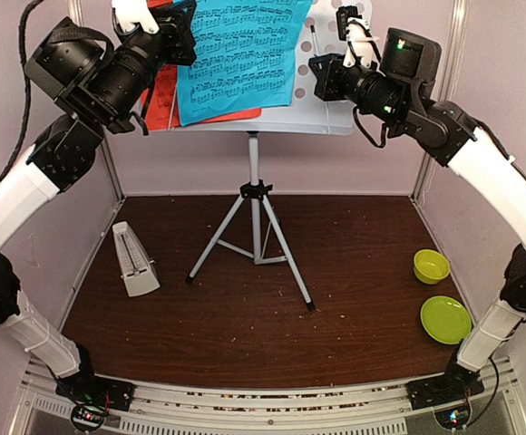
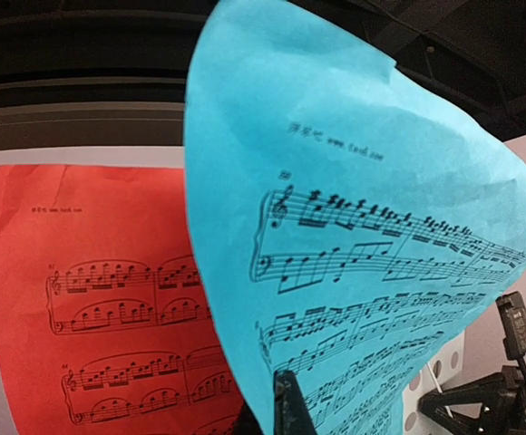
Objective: Set up the instrument practice props
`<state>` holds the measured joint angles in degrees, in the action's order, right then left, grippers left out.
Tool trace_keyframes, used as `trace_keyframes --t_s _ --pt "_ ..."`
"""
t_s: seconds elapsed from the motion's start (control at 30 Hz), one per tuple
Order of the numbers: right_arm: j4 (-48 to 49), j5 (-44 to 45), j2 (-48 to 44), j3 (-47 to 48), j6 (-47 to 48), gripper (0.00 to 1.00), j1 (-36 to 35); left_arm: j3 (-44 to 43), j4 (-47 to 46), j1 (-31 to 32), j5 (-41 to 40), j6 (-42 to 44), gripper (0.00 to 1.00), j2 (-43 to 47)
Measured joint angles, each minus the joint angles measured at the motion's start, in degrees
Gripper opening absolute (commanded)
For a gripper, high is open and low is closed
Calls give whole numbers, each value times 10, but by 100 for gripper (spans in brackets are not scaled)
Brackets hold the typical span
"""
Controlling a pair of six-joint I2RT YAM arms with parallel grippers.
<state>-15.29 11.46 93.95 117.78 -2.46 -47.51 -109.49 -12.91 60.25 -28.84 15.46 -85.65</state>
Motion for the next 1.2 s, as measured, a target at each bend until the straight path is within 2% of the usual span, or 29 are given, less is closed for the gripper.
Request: trace_keyframes --t_s 0.33,0.5,0.6,0.8,1.2 --pt "159 -41 -66 -151 41 0 0 -30 -18 -3 -44 -4 0 -26" --pt "214 -66 -73 -181 69 0 -1 -55 -21 -3 -44 -3 0 -52" --pt "230 -80 -73 -187 82 0 -1 -58 -20 -4 -26 -3 0 -63" --pt "249 -97 -73 -195 88 0 -1 -119 5 -7 26 0 0 -119" --pt "261 -104 -73 -199 100 0 0 -140 20 -21 117 -12 0 -169"
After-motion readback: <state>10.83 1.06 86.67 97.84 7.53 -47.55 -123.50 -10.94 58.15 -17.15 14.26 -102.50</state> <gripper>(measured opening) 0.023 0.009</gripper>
